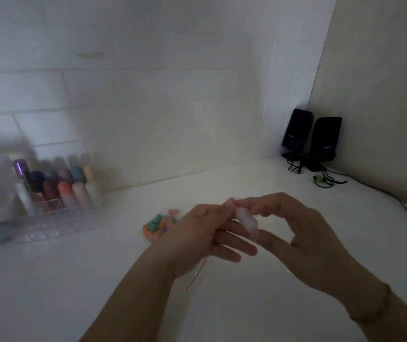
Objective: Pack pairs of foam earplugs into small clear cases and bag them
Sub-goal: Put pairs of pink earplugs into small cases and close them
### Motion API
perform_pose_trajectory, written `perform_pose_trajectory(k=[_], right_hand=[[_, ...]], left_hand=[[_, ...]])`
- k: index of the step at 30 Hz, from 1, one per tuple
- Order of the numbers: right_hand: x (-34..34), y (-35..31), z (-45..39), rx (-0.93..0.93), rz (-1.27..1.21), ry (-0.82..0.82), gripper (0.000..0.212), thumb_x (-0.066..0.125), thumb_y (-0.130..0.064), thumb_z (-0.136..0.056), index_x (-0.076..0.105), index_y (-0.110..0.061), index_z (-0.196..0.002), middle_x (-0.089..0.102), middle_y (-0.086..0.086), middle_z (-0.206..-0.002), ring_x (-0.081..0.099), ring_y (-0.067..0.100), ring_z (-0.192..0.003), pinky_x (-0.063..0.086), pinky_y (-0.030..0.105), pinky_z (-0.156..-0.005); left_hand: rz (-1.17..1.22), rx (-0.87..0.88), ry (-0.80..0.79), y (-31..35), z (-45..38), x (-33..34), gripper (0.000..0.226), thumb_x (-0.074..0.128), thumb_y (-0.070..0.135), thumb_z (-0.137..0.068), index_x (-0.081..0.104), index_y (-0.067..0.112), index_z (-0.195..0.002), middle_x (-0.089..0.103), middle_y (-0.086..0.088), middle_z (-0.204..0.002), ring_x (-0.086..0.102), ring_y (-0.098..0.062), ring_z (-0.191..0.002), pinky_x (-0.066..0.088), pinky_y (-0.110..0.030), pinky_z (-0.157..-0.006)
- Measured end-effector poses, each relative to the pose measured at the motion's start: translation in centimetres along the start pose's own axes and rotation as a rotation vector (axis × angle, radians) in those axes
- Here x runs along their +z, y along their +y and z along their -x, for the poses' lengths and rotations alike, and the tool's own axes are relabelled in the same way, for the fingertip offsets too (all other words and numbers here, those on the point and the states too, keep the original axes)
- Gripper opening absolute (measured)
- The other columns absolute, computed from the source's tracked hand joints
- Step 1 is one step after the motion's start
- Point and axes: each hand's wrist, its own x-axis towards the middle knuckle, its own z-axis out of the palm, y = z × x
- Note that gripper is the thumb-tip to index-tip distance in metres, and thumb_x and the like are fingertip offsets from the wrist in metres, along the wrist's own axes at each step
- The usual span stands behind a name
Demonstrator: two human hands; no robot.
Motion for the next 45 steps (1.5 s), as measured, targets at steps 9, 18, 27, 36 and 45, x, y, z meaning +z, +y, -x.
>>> perform_pose_trajectory(k=[9,18,27,36,45], right_hand=[[2.3,0.6,1.2,-0.082,0.172,0.284,0.023,0.07,-0.034,-0.079,0.066,-0.022,-0.098,0.063,-0.015,-0.115,0.058,0.004,-0.11,0.041,0.013,-0.094],[2.6,0.8,1.7,-0.155,0.167,0.409,0.026,0.06,-0.025,-0.088,0.067,-0.017,-0.112,0.061,-0.01,-0.113,0.059,0.013,-0.105,0.046,0.024,-0.089],[2.2,0.1,1.7,-0.232,0.241,0.396,0.019,0.067,-0.025,-0.084,0.072,-0.013,-0.098,0.068,-0.005,-0.102,0.062,0.011,-0.1,0.047,0.023,-0.087],[2.4,-0.1,2.0,-0.133,0.121,0.459,0.021,0.064,-0.02,-0.085,0.064,-0.022,-0.106,0.066,-0.012,-0.113,0.059,0.006,-0.112,0.046,0.018,-0.09],[2.3,0.3,2.0,-0.066,0.293,0.462,0.017,0.061,-0.029,-0.084,0.072,-0.02,-0.094,0.064,-0.021,-0.107,0.06,-0.006,-0.104,0.047,0.009,-0.082]], left_hand=[[0.229,0.063,-0.084,-0.8,-0.5,-0.1,0.06,0.082,0.032,-0.073,0.062,-0.004,-0.116,0.068,-0.02,-0.109,0.069,-0.029,-0.094,0.057,-0.038,-0.086],[0.374,-0.008,-0.208,-0.5,-0.4,0.6,0.062,0.078,0.051,-0.071,0.07,0.004,-0.112,0.069,-0.019,-0.11,0.071,-0.024,-0.094,0.059,-0.036,-0.078],[0.348,0.037,-0.193,-0.8,-0.7,0.8,0.052,0.082,0.043,-0.071,0.068,0.007,-0.105,0.068,-0.019,-0.107,0.069,-0.028,-0.094,0.058,-0.037,-0.082],[0.458,0.085,-0.144,-0.9,-0.7,1.0,0.036,0.088,0.033,-0.065,0.071,0.014,-0.09,0.071,-0.019,-0.101,0.073,-0.025,-0.085,0.06,-0.034,-0.074],[0.333,0.124,-0.024,-1.1,-1.1,1.1,0.043,0.089,0.035,-0.059,0.07,0.01,-0.089,0.073,-0.02,-0.092,0.074,-0.024,-0.08,0.061,-0.033,-0.072]])
